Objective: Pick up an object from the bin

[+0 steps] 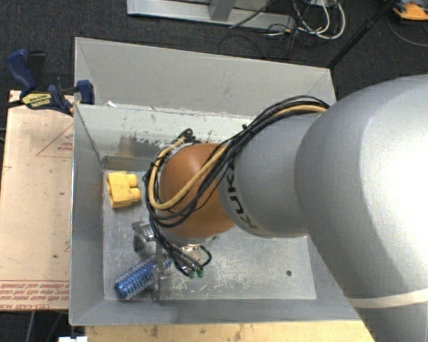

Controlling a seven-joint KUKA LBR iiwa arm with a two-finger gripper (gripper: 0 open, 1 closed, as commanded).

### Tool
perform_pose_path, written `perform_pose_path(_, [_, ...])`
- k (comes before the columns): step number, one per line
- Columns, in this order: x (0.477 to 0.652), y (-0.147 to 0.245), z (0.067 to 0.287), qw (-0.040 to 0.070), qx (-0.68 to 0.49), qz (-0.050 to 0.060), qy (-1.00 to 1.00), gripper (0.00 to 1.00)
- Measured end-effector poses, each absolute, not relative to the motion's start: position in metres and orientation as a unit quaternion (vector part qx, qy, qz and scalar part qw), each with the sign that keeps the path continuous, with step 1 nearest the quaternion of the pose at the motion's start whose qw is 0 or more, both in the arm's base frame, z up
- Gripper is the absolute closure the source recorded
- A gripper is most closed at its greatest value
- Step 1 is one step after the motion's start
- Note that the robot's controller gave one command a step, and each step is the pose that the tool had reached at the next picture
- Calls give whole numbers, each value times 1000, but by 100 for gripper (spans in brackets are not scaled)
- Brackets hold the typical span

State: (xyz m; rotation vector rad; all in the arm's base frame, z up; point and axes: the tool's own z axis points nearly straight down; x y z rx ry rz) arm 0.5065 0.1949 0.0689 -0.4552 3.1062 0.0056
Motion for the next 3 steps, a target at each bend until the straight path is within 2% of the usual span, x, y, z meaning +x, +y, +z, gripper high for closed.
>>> perform_pose_path(1, [506, 192, 69, 0, -143, 1, 990, 100])
perform_pose_path(2, [517, 179, 192, 4, -141, 1, 990, 100])
perform_pose_path(3, [532, 181, 263, 4, -287, 1, 958, 100])
